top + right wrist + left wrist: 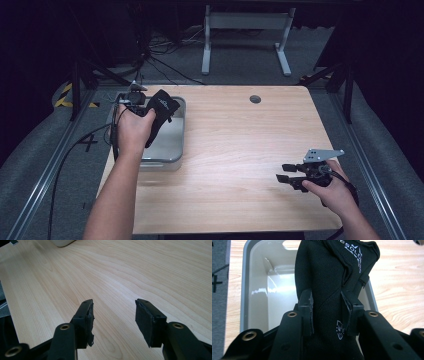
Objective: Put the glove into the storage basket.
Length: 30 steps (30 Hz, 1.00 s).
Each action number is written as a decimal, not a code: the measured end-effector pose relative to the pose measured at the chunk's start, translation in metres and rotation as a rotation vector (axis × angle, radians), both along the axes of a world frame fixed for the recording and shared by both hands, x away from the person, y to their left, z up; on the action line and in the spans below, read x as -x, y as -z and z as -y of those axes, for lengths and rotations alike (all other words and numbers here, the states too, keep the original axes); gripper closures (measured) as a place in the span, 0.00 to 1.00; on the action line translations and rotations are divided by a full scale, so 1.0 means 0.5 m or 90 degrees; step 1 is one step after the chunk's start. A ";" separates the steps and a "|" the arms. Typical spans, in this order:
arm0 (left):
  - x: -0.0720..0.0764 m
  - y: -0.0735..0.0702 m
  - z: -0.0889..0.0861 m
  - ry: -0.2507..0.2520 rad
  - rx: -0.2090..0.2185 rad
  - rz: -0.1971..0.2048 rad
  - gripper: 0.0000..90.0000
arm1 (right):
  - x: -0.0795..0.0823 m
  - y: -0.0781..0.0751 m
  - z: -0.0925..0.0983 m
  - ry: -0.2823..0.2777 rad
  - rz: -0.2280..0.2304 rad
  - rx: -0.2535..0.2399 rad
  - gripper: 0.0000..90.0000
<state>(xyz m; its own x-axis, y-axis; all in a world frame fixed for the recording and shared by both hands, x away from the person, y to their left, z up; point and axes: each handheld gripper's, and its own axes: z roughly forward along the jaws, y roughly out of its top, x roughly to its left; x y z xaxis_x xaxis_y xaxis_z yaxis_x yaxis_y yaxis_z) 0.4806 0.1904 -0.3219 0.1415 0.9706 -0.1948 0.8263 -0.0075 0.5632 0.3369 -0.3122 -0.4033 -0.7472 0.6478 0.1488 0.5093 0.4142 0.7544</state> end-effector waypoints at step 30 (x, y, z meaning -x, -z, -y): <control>-0.039 0.116 0.004 -0.089 -0.009 -0.054 0.72 | 0.006 0.010 -0.014 -0.024 -0.001 0.012 0.54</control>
<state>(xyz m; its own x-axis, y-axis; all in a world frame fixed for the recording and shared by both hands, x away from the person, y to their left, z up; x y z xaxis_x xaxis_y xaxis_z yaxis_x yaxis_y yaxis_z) 0.4999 0.1882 -0.3797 -0.0115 0.9825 -0.1858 0.8648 0.1031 0.4915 0.3338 -0.3054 -0.4081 -0.7707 0.6222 0.1374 0.4940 0.4473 0.7455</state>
